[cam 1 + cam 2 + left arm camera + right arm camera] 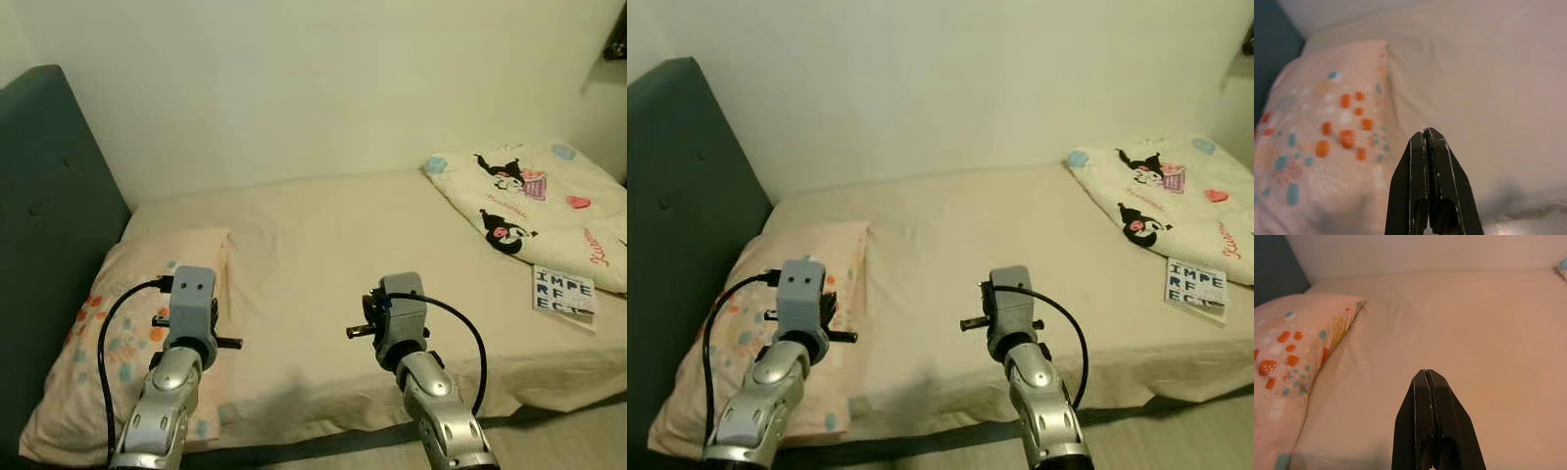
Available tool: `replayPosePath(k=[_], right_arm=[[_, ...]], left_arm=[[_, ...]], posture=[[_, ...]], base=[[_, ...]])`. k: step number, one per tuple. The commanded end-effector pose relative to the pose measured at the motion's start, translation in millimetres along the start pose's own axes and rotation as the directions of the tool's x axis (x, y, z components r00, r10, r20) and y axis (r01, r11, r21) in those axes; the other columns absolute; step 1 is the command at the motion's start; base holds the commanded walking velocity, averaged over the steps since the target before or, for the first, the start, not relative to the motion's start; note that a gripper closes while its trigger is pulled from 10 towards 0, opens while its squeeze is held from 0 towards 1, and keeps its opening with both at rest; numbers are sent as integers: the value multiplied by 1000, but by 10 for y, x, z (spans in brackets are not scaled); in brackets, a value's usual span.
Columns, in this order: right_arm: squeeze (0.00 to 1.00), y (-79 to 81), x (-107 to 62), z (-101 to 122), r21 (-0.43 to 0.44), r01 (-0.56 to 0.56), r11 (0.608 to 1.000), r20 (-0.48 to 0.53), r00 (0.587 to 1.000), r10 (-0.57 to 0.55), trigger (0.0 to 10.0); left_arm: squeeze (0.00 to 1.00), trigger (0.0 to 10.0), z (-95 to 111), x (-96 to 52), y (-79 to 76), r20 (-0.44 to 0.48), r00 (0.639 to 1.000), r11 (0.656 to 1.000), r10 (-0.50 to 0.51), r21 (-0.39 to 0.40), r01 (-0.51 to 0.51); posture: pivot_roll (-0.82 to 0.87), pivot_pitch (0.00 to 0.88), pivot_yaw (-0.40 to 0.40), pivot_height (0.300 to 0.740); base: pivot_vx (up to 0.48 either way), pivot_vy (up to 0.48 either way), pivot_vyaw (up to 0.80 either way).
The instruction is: Clean up the room
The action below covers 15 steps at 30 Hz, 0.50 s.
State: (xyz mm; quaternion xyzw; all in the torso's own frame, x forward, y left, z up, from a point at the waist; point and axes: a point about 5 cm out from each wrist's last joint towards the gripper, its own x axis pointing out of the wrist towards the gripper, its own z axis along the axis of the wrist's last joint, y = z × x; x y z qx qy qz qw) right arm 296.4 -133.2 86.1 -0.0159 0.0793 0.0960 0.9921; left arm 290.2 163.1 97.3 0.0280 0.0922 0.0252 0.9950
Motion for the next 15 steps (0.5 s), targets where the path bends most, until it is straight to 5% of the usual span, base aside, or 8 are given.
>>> replayPosePath(k=[1, 15], right_arm=[[0, -2, 7, 30, 11, 3, 1000, 10, 1000, -3, 10000], [0, -7, -4, 35, 19, 9, 1000, 9, 1000, -9, 10000]], left_arm=[[0, 10000, -11, 0, 23, -6, 1000, 1000, -1, 14, 1], [0, 10000, -2, 4, 9, -8, 1000, 1000, -10, 20, 10]], posture=[[-84, 62, 43, 740], [-87, 70, 49, 740]], base=[[0, -480, 0], [0, -480, 0]])
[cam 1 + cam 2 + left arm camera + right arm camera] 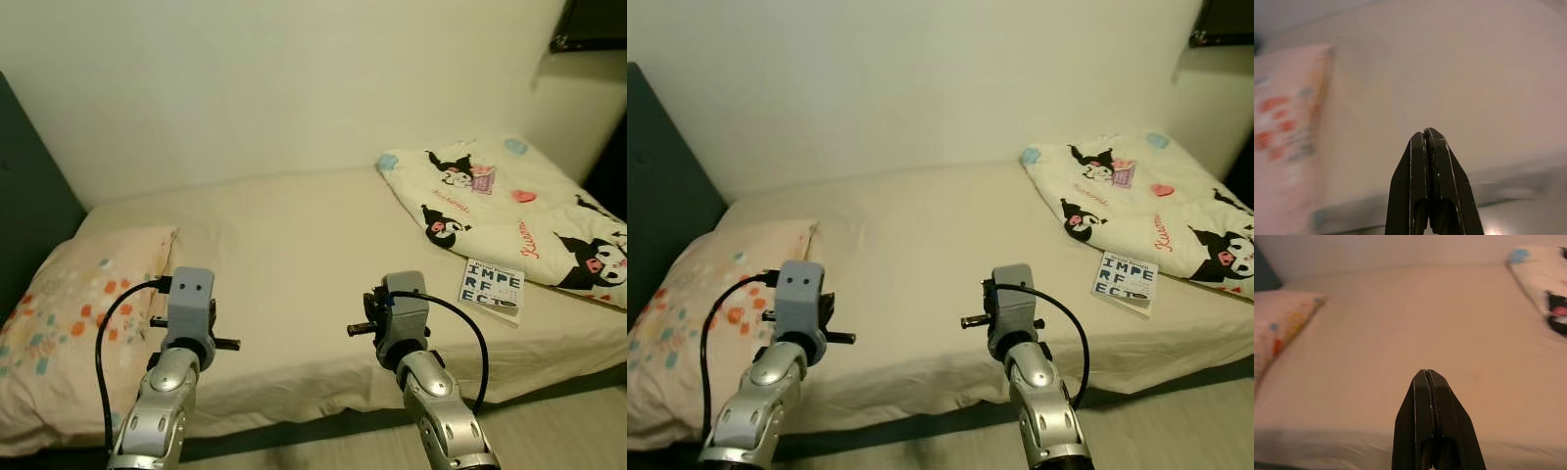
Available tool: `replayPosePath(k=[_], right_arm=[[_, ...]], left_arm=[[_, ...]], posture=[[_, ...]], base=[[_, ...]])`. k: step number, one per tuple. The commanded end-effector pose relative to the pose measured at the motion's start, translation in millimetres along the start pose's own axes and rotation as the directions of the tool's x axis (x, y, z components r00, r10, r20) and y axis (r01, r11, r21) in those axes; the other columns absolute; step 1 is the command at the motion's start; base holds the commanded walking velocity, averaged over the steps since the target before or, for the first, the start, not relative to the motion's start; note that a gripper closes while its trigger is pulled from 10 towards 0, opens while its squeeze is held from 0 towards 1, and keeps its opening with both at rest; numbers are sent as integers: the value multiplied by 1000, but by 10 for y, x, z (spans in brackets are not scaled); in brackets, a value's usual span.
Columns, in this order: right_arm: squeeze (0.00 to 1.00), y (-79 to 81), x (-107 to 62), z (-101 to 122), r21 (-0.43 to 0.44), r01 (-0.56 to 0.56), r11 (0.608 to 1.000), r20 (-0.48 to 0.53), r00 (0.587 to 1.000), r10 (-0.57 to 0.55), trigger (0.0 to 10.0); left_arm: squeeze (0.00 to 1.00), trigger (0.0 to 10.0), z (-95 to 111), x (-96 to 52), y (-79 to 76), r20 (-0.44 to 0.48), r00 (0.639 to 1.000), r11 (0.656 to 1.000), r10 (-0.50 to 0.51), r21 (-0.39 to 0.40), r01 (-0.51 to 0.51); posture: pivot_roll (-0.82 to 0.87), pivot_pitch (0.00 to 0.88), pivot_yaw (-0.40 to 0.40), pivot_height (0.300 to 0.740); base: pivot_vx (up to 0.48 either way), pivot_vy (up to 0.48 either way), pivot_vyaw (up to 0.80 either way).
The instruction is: Clean up the room
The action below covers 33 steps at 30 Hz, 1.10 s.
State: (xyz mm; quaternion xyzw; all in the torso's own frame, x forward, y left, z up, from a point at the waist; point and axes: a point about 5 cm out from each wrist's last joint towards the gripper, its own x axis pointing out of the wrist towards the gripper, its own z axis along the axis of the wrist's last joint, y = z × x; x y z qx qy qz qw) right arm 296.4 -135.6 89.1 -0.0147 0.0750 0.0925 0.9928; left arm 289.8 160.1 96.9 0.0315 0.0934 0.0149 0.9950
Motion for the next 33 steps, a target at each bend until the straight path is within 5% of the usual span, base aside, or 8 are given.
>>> replayPosePath(k=[1, 8, 33], right_arm=[[0, 17, 6, 6, 17, 2, 1000, 0, 1000, -2, 10000], [0, 30, -20, -35, -8, -3, 1000, -28, 1000, 3, 10000], [0, 3, -51, -39, -29, 2, 1000, -37, 999, -3, 10000]], left_arm=[[0, 10000, 0, 9, 39, -6, 1000, 1000, 10, 11, -10], [0, 10000, -7, -3, 22, -15, 1000, 1000, 1, 16, -1], [0, 10000, -13, -22, 5, -26, 1000, 1000, -5, 13, 6]], posture=[[-87, 70, 49, 740], [-84, 84, 58, 740], [-86, 92, 57, 740]], base=[[0, -480, 0], [0, -480, 210], [0, -480, 800]])
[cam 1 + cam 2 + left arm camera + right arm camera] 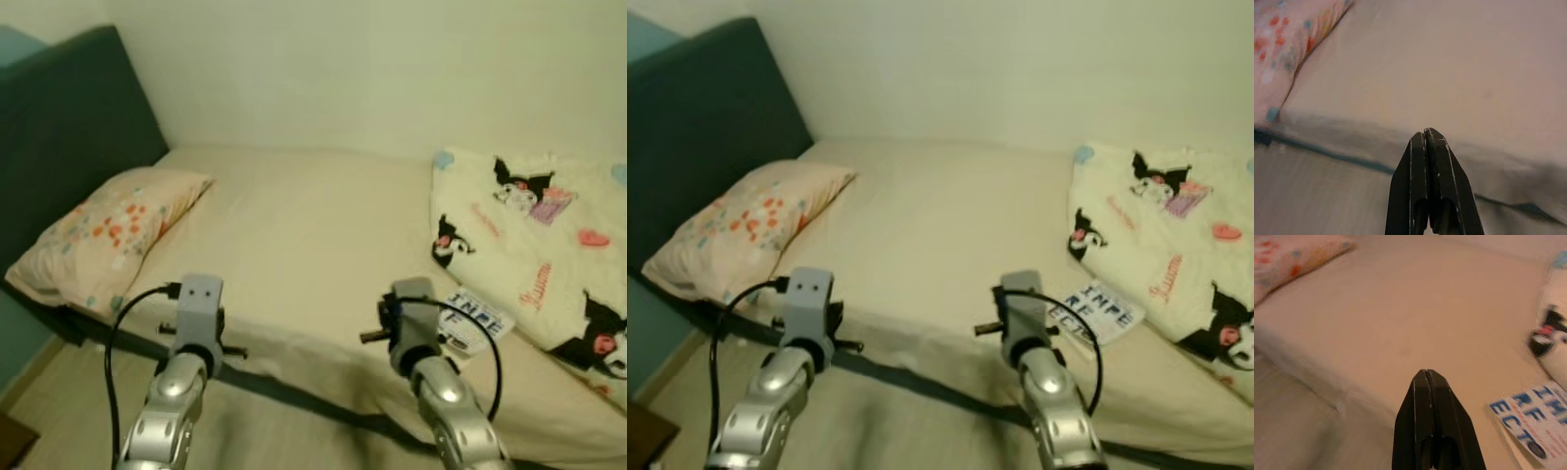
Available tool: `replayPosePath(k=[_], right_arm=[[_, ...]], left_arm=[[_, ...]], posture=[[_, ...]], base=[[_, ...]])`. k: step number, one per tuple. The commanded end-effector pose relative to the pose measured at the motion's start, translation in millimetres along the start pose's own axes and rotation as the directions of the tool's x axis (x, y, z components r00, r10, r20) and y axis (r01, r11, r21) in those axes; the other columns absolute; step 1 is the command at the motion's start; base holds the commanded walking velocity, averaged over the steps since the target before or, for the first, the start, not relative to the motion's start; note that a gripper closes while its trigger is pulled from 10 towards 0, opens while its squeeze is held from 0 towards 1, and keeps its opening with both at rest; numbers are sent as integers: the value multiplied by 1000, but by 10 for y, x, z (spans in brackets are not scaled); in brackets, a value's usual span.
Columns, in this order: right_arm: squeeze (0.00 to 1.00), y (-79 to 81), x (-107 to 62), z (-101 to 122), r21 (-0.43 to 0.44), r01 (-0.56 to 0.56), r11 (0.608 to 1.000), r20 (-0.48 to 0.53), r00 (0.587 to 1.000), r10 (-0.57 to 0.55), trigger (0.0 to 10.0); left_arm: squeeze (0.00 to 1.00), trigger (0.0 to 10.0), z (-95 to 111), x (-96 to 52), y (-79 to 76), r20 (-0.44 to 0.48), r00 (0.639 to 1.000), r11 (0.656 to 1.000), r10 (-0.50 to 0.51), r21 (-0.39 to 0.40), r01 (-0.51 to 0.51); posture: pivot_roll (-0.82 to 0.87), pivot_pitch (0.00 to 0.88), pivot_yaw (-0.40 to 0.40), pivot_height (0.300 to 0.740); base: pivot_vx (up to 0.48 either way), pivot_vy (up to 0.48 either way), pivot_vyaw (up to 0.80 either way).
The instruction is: Clean up the room
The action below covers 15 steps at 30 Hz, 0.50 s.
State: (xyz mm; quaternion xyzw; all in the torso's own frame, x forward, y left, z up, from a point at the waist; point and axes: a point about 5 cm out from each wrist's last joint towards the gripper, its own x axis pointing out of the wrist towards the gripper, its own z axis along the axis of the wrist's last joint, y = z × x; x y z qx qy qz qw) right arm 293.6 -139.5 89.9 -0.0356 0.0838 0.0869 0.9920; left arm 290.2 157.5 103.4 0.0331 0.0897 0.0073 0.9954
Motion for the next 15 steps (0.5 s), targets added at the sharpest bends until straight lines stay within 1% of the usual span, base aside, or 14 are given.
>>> replayPosePath(k=[1, 9, 10, 11, 12, 15], right_arm=[[0, 36, -14, -41, 8, -10, 1000, -16, 1000, 10, 10000], [0, 24, -18, -44, 8, 2, 1000, -16, 1000, -2, 10000], [0, 9, -21, -44, 27, 16, 999, -14, 1000, -15, 10000], [0, 9, -21, -44, 27, 16, 999, -14, 1000, -15, 10000], [0, 6, -23, -41, 24, 13, 1000, -10, 1000, -13, 10000], [0, 7, -26, -39, 27, 12, 1000, -7, 1000, -12, 10000]], left_arm=[[0, 10000, -79, -14, 28, -35, 999, 1000, 9, 9, -8], [0, 10000, -85, -16, 33, -41, 999, 1000, 9, 10, -8], [0, 10000, -105, -15, 29, -61, 998, 1000, 1, 1, -1], [0, 10000, -105, -15, 29, -61, 998, 1000, 1, 1, -1], [0, 10000, -117, -10, 21, -68, 997, 1000, -18, 1, 18], [0, 10000, -128, -8, 18, -81, 997, 1000, -19, 22, 21]], posture=[[-86, 93, 58, 740], [-88, 93, 60, 740], [-88, 93, 60, 740], [-88, 93, 60, 740], [-91, 91, 64, 740], [-91, 89, 65, 740]], base=[[0, -480, 800], [0, -480, 800], [0, 0, 0], [0, 0, 0], [0, 356, 0], [0, 480, 0]])
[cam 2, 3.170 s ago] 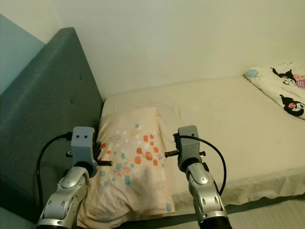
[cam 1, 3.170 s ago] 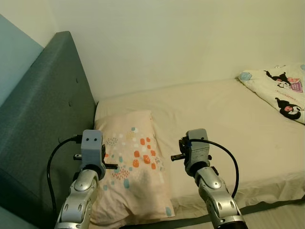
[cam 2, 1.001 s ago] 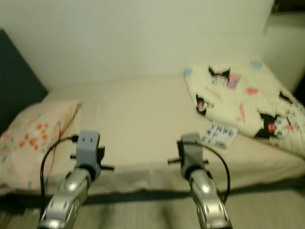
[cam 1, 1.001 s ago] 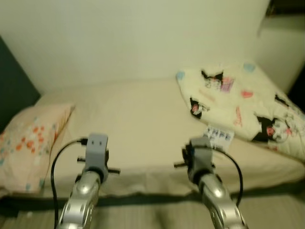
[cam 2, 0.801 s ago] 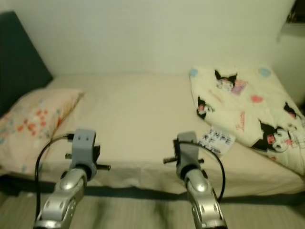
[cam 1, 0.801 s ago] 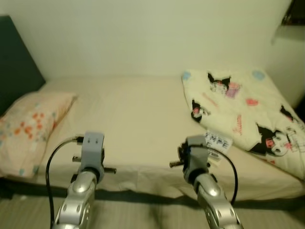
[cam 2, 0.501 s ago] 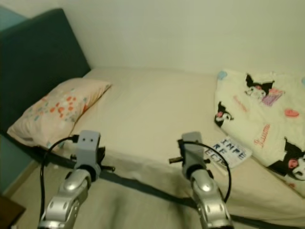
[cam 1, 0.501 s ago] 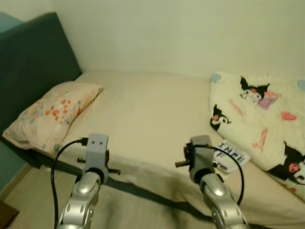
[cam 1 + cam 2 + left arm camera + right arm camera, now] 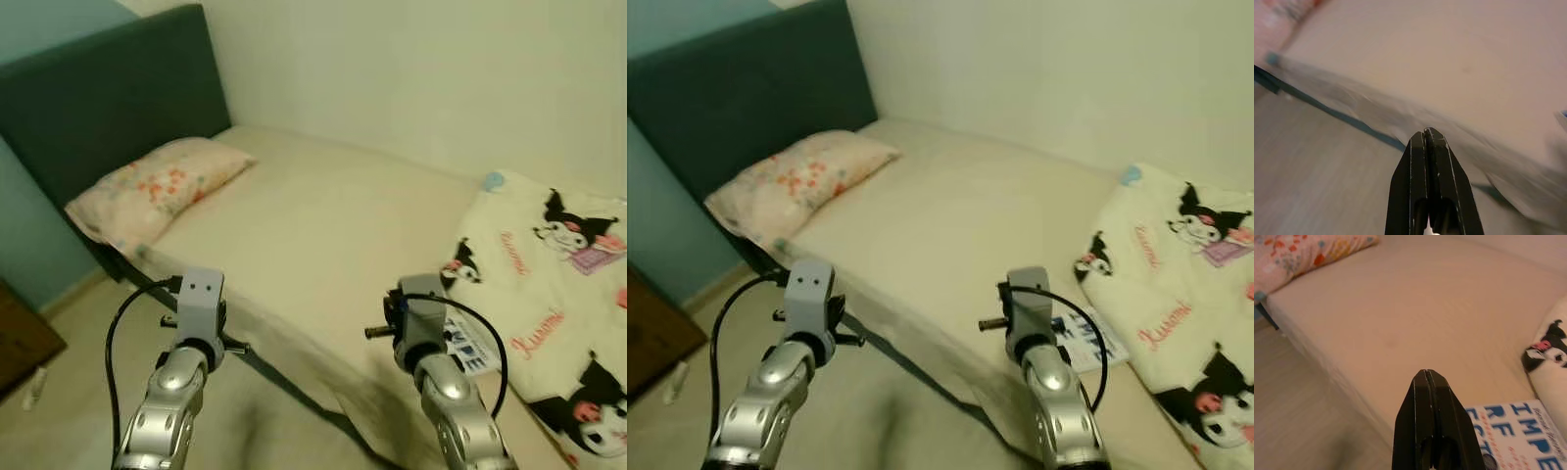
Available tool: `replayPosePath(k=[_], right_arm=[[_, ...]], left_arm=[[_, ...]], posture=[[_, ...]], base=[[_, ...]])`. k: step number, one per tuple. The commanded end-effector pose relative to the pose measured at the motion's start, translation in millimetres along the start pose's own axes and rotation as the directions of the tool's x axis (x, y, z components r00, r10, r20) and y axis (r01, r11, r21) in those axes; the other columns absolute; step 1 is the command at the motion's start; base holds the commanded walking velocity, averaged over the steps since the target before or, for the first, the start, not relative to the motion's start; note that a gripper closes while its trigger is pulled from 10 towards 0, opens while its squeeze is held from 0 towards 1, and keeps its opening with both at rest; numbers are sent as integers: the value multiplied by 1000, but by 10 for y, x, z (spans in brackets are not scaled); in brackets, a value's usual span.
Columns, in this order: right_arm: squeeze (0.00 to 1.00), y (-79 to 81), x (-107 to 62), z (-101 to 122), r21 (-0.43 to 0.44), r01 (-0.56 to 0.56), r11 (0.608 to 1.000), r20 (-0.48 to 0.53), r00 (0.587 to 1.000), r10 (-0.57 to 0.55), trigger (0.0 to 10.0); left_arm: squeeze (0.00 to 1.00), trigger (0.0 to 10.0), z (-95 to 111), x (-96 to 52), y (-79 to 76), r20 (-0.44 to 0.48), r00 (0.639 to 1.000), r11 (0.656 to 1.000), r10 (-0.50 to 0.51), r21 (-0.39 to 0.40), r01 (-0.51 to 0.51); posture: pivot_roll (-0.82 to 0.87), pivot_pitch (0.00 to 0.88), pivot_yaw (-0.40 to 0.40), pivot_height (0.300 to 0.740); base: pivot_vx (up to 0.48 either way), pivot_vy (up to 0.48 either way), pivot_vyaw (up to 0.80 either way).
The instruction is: Clean up the room
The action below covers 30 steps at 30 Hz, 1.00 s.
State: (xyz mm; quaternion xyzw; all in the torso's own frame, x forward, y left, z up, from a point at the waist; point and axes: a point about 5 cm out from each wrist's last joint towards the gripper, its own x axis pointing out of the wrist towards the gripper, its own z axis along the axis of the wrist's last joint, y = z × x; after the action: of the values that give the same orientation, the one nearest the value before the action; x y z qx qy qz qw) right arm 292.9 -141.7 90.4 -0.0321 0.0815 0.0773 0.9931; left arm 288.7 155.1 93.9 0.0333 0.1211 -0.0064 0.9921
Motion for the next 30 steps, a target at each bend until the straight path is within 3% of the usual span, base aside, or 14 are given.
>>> replayPosePath(k=[1, 8, 22, 30], right_arm=[[0, 26, -18, -40, 23, -5, 1000, -11, 1000, 5, 10000], [0, 30, -16, -34, 32, -1, 999, -9, 1000, 1, 10000], [0, 20, -1, -39, 41, 7, 999, -14, 1000, -6, 10000], [0, 4, -2, -37, 45, 16, 999, -14, 1000, -15, 10000]], left_arm=[[0, 10000, -38, -10, 44, -23, 1000, 1000, 9, 16, -9], [0, 10000, -32, 4, 45, -20, 1000, 1000, 20, 9, -20], [0, 10000, -32, 25, 27, -24, 999, 999, 24, 29, -24], [0, 10000, -9, 41, 18, -13, 1000, 1000, 20, -2, -20]], posture=[[-93, 89, 66, 740], [-94, 83, 67, 740], [-97, 74, 69, 740], [-102, 78, 67, 740]], base=[[0, 480, 0], [0, 480, 0], [0, 0, 0], [0, 0, 0]])
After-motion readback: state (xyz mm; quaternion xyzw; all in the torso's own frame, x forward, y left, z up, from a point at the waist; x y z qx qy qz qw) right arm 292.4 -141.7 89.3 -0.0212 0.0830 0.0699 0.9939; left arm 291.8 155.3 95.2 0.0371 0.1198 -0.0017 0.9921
